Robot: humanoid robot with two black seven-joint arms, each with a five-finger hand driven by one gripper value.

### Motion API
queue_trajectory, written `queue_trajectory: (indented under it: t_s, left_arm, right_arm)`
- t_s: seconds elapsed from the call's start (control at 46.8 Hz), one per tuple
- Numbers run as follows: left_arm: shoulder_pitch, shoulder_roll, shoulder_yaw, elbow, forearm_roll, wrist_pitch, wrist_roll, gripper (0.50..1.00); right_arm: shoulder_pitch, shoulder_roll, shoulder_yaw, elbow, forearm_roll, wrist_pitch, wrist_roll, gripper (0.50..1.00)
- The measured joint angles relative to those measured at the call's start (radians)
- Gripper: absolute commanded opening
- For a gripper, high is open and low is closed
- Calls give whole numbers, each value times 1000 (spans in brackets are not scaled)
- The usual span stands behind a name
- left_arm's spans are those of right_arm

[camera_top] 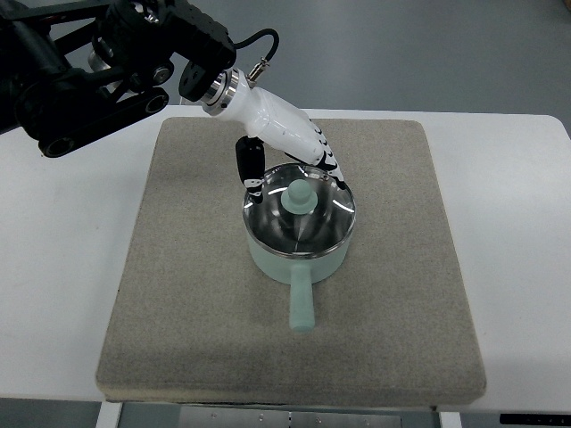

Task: Place lid left of pot with left hand
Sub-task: 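Lower the left hand onto the lid's green knob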

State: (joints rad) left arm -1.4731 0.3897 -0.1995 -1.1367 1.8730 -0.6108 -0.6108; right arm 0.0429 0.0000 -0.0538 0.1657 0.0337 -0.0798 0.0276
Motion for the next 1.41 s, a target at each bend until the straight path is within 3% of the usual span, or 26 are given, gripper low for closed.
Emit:
queue_trajectory:
  t_s: [1.41]
  left_arm:
    - [17,-26,9,34,12,38,0,992]
  right_arm:
    - [0,0,0,0,0,0,0,921]
